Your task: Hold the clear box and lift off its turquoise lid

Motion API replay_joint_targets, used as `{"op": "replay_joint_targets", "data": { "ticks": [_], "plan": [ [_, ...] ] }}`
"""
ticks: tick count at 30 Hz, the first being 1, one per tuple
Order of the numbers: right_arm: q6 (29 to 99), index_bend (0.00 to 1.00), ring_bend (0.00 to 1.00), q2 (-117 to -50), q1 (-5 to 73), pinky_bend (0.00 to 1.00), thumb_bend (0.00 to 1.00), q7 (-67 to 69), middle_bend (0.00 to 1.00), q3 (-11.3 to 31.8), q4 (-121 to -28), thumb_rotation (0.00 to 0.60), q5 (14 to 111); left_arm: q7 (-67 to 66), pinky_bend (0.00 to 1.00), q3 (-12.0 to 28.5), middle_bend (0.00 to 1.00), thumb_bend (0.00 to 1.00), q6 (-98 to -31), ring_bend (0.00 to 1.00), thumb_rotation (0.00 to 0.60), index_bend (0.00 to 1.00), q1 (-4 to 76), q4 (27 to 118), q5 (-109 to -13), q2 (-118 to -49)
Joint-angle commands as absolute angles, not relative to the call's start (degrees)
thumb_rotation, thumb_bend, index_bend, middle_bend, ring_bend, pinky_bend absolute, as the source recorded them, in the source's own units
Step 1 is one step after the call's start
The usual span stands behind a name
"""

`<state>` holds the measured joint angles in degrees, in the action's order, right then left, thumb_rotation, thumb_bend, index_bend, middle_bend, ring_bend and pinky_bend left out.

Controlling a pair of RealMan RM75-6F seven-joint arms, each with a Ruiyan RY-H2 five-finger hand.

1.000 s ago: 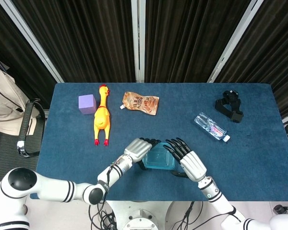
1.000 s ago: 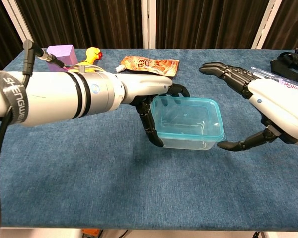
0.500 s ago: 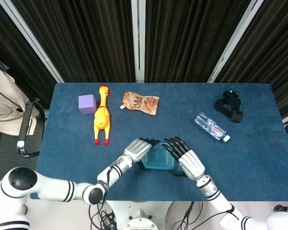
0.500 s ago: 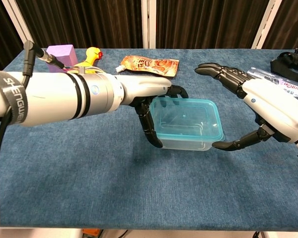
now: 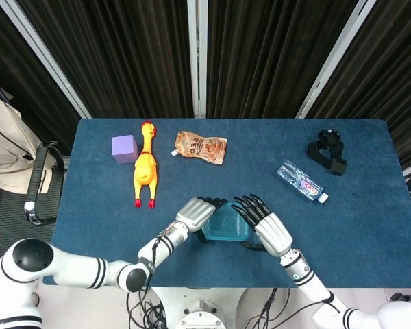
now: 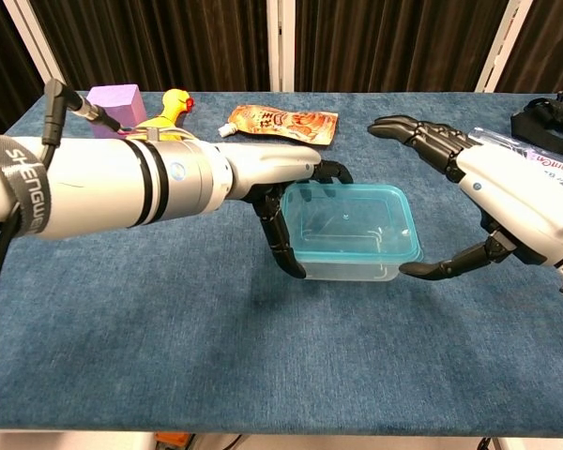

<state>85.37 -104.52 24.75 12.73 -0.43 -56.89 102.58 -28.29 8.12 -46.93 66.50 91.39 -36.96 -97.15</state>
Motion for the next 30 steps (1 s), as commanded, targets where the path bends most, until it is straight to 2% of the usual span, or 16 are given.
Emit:
{"op": "replay_joint_targets", "data": {
  "ticks": [1, 3, 8, 19, 26, 30],
  "plan": [
    [85.8, 0.01, 0.0, -104.56, 24.94, 0.0, 0.19, 12.78, 0.1, -0.37, -56.82, 0.6, 102.62, -28.29, 0.24, 8.07, 0.44, 0.0, -46.93, 0.31, 0.6, 0.36, 66.57, 91.37, -36.95, -97.18],
    [85.86, 0.06, 0.0, -104.47, 25.07, 0.0, 0.23, 12.68, 0.14, -0.42, -56.94, 0.6, 102.58, -28.31, 0.24, 8.04, 0.44, 0.0, -47.01, 0.31, 0.6, 0.36, 66.63, 91.38, -36.97, -97.17],
    [86.05, 0.11, 0.0, -104.15, 25.23, 0.0, 0.26, 12.33, 0.17, -0.59, -57.53, 0.6, 102.49, -28.51, 0.24, 7.74, 0.44, 0.0, -47.15, 0.31, 0.6, 0.36, 66.72, 91.3, -36.76, -97.11],
    [87.24, 0.17, 0.0, -103.96, 25.61, 0.0, 0.3, 11.77, 0.21, -0.55, -57.66, 0.6, 102.61, -28.31, 0.24, 7.72, 0.43, 0.0, -47.04, 0.31, 0.6, 0.36, 66.91, 91.35, -36.61, -97.12],
    [88.37, 0.37, 0.08, -104.93, 25.96, 0.0, 0.41, 12.21, 0.29, -0.82, -55.22, 0.6, 103.26, -26.15, 0.24, 8.27, 0.39, 0.0, -45.7, 0.29, 0.6, 0.25, 66.58, 91.75, -37.36, -96.48],
    [88.82, 0.46, 0.11, -105.5, 26.18, 0.0, 0.46, 12.25, 0.32, -0.77, -54.16, 0.6, 103.35, -25.52, 0.24, 8.33, 0.38, 0.0, -45.7, 0.29, 0.6, 0.22, 66.43, 91.76, -38.0, -96.41]
  ]
}}
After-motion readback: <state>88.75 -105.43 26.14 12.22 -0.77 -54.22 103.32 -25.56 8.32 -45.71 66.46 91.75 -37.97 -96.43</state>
